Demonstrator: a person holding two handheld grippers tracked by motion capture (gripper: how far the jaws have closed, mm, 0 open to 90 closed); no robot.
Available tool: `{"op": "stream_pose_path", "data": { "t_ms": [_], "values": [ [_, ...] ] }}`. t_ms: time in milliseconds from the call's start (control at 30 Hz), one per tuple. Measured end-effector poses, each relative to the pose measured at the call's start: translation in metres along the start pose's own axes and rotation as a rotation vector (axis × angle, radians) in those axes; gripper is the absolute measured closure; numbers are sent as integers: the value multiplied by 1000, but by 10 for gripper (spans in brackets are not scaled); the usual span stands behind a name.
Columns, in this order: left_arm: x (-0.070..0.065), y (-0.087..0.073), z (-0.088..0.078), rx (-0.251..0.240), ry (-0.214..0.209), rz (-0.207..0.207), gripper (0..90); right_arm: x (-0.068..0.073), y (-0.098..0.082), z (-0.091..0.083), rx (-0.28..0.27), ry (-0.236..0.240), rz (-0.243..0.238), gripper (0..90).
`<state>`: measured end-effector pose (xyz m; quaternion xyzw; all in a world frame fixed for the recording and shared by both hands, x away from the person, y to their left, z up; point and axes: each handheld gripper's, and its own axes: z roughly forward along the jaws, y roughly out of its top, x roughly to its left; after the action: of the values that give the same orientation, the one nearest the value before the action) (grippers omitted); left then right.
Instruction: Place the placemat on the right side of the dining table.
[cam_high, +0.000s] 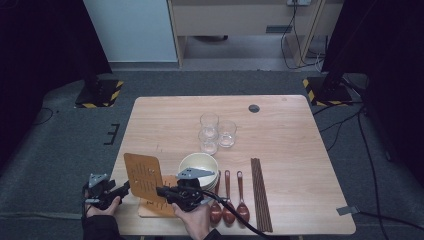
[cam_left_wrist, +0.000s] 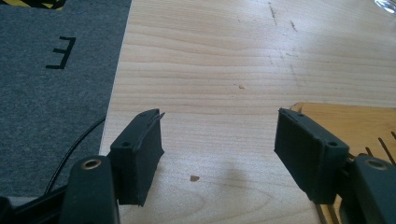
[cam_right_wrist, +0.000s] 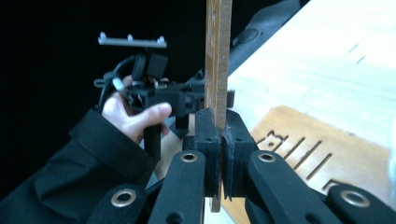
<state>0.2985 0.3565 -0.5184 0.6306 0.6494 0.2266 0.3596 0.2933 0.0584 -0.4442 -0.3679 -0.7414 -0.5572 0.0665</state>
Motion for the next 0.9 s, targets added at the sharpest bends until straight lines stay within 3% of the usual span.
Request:
{"op": "stream_pose_path", "data": {
  "t_ms": [700,900],
  "values": [
    [-15,6,13,14,-24,79,254,-5,30,-28,-101,-28,-9,875],
    [-26,11,23,19,-35,132,235,-8,36,-36,-122,-37,-10,875]
  ]
}}
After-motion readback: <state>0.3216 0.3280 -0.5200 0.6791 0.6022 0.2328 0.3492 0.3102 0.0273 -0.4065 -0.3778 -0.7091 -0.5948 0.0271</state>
